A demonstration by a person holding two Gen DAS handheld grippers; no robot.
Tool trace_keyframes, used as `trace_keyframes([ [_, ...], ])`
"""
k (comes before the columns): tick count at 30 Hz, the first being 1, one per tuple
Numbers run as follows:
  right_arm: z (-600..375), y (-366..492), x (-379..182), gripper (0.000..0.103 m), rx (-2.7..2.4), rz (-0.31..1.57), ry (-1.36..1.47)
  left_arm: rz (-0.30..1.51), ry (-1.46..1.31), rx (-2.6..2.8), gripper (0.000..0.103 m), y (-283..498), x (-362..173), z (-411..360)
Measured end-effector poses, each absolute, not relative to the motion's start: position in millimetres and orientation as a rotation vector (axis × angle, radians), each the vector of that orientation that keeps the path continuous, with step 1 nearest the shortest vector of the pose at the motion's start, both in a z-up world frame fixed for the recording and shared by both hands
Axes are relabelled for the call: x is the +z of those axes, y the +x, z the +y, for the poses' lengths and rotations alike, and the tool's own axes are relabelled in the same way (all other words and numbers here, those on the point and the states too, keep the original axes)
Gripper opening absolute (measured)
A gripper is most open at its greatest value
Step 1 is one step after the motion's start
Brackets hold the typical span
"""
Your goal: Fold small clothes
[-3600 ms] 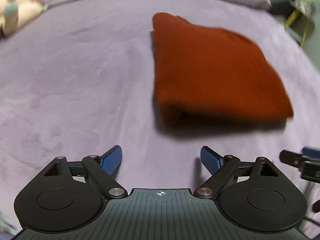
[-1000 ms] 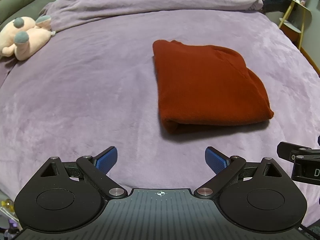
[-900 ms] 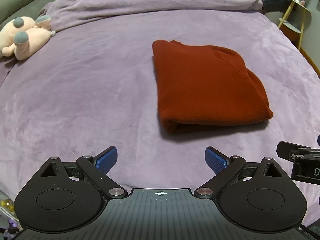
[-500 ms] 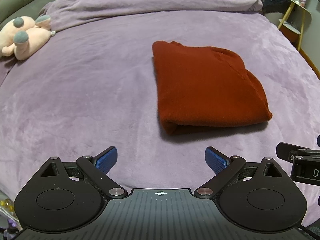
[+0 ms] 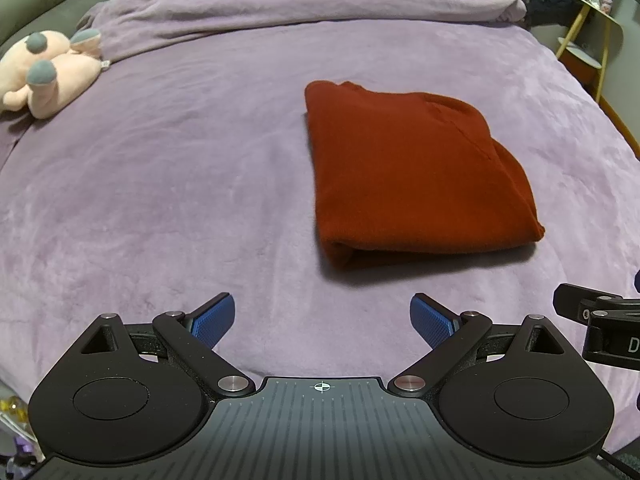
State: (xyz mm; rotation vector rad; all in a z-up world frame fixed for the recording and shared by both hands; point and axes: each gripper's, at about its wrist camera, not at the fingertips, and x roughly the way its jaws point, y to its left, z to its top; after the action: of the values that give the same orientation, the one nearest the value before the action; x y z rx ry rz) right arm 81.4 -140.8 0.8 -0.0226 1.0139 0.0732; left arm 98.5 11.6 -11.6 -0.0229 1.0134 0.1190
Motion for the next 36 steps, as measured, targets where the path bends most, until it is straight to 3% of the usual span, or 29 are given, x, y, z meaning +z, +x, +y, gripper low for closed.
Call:
trace_keyframes([
  [36, -139.6, 79.8, 0.9, 0.099, 0.068, 1.011, -0.02, 1.019, -0.041, 0.122, 0.098, 96.9, -14.6, 11.5],
])
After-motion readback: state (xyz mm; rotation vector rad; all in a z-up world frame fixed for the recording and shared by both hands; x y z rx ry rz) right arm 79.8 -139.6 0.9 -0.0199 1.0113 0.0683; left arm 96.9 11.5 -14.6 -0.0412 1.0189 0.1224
